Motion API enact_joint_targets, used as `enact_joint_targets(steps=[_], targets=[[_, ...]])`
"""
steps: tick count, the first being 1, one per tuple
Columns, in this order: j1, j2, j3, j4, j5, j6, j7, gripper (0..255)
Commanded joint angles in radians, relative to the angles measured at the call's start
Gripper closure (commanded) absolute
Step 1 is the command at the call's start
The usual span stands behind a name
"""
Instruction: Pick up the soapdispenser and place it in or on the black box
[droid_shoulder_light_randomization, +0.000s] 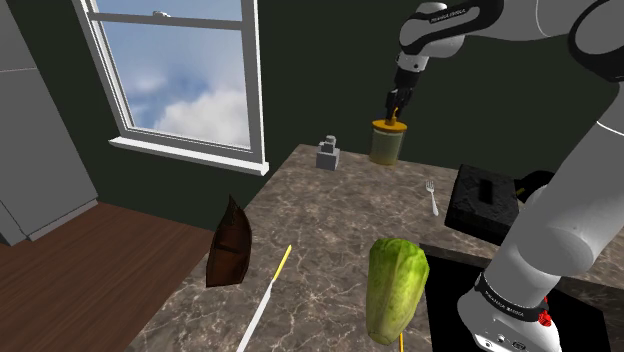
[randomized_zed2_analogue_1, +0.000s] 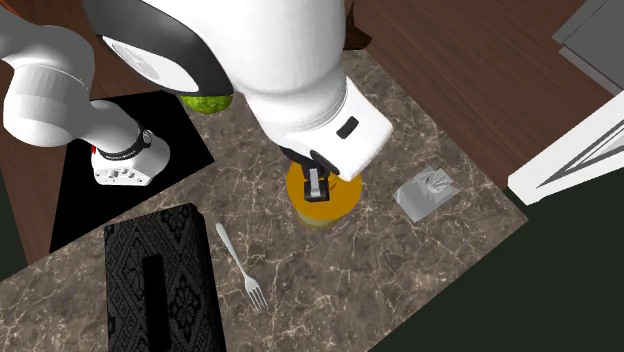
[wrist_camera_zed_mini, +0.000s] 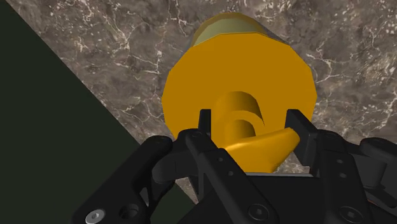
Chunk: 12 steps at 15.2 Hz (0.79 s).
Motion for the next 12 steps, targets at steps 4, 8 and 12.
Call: enact_joint_targets(steps=[4, 8, 12], targets=[[0.001, -0.002, 0.002, 0.065, -0.002, -0.067, 0.004, 255], [-0.006, -0.029, -0.003, 0.078, -0.013, -0.104, -0.003, 255], [-0.037, -0.133, -0.024, 0.011, -0.060, -0.132, -0.041, 255]])
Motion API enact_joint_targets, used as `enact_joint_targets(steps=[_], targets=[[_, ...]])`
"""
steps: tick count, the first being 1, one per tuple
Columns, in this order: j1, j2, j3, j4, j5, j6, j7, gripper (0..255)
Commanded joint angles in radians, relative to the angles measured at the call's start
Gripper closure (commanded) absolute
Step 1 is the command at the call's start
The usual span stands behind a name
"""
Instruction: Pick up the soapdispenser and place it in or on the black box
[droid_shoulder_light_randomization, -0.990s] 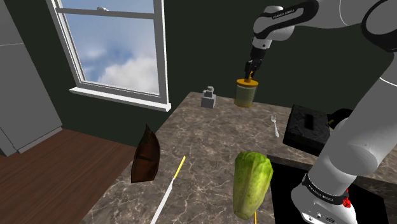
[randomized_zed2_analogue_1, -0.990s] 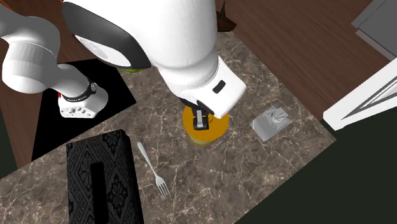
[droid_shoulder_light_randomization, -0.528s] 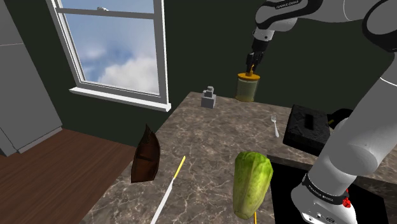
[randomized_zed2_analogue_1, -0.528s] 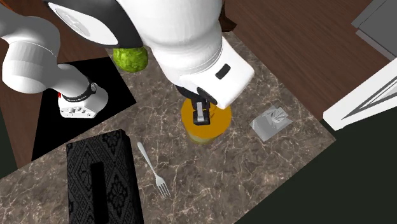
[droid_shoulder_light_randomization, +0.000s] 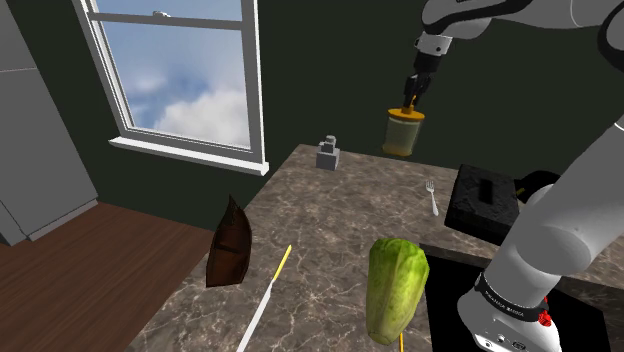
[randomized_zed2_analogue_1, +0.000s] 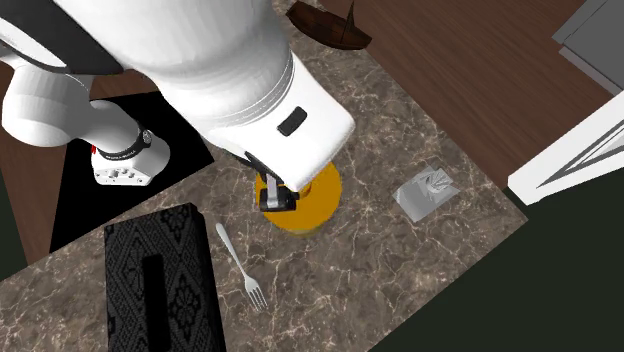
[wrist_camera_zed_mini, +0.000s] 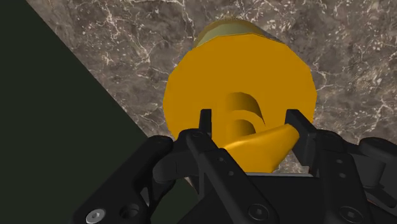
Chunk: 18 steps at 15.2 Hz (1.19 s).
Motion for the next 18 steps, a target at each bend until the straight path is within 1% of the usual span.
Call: enact_joint_targets(steps=[1, 9, 13, 18], targets=[[-0.017, -0.060, -0.008, -0.042, -0.028, -0.013, -0.017, 255], [-0.094, -0.229, -0.061, -0.104, -0.112, -0.100, -0.118, 255], [-0.132, -0.292, -0.094, -0.107, -0.150, -0.151, -0.181, 255], [-0.175, -0.351, -0.145, -0.084, -0.194, -0.218, -0.271, 255]])
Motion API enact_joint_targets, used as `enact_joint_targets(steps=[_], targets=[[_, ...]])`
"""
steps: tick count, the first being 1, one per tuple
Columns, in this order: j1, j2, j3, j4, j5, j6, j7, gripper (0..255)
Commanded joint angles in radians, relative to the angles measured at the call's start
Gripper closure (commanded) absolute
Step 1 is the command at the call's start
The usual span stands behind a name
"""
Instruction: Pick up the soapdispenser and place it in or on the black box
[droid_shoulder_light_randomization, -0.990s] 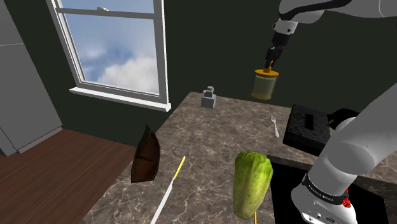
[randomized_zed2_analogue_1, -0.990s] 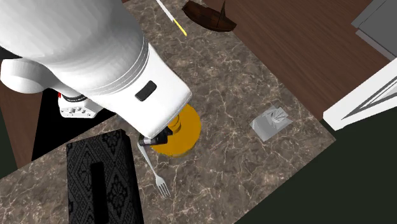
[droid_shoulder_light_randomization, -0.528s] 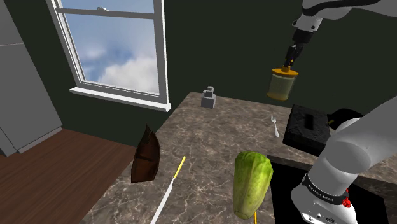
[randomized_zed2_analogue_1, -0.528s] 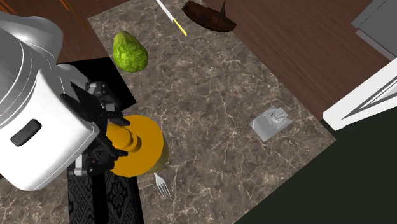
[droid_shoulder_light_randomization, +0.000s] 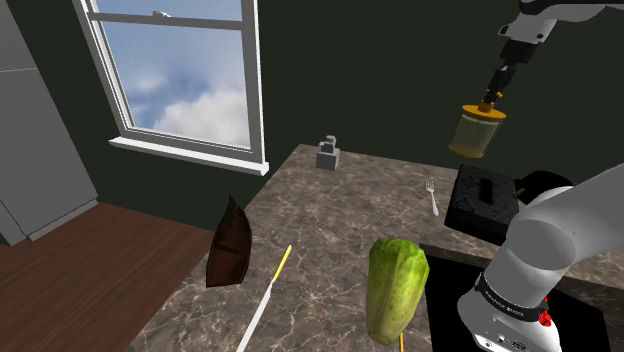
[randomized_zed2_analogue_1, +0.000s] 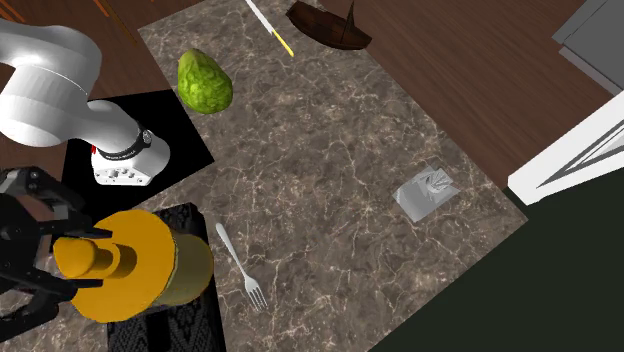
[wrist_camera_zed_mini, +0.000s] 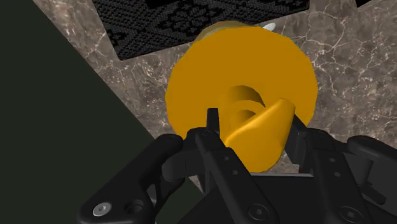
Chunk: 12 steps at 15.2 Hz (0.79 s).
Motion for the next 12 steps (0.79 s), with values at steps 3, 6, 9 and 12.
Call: enact_joint_targets(steps=[3, 6, 9, 12], targets=[[-0.032, -0.042, -0.044, 0.025, -0.036, -0.054, -0.077, 255], [-0.049, -0.056, -0.085, 0.063, -0.059, -0.094, -0.140, 255], [-0.059, -0.065, -0.111, 0.071, -0.074, -0.103, -0.174, 255], [-0.066, -0.081, -0.114, 0.020, -0.084, -0.066, -0.170, 255]])
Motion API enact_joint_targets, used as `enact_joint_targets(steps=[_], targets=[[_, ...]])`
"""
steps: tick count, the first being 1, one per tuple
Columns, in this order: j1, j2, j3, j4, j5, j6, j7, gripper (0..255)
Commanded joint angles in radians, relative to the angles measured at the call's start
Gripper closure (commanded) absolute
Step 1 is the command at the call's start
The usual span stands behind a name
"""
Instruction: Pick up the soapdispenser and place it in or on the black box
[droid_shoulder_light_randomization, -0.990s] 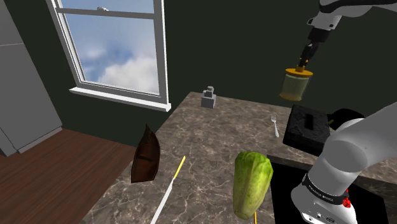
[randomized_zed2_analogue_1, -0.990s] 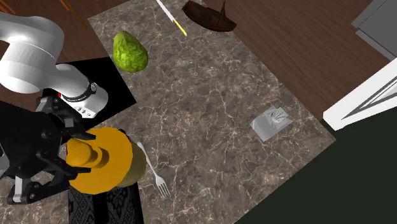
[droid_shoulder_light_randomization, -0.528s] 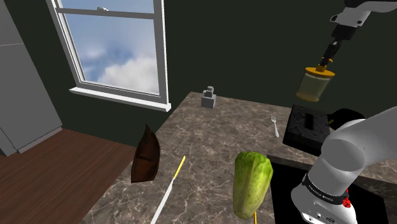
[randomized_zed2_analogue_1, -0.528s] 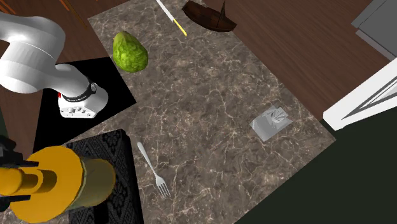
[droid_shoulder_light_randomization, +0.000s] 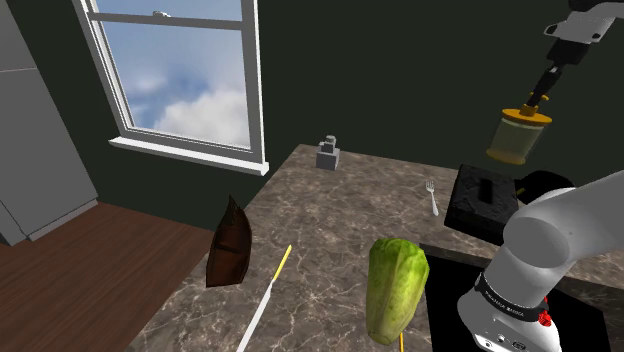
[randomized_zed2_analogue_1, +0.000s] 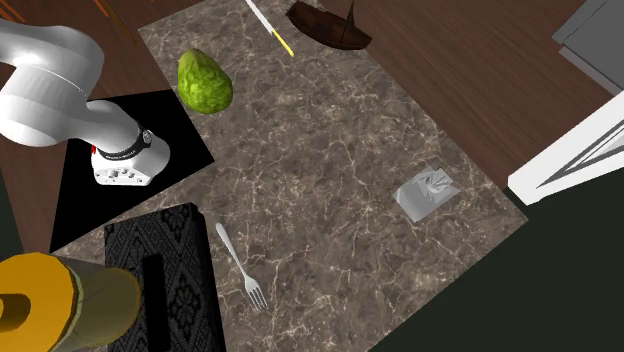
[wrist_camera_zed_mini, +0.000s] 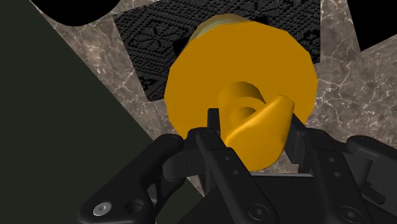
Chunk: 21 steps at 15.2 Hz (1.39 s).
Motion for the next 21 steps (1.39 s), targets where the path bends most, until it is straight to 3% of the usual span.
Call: enact_joint_targets(steps=[1, 21], targets=[[-0.006, -0.012, -0.002, -0.036, -0.008, 0.025, 0.002, 255], [-0.041, -0.059, -0.066, -0.322, -0.072, 0.273, 0.012, 255]])
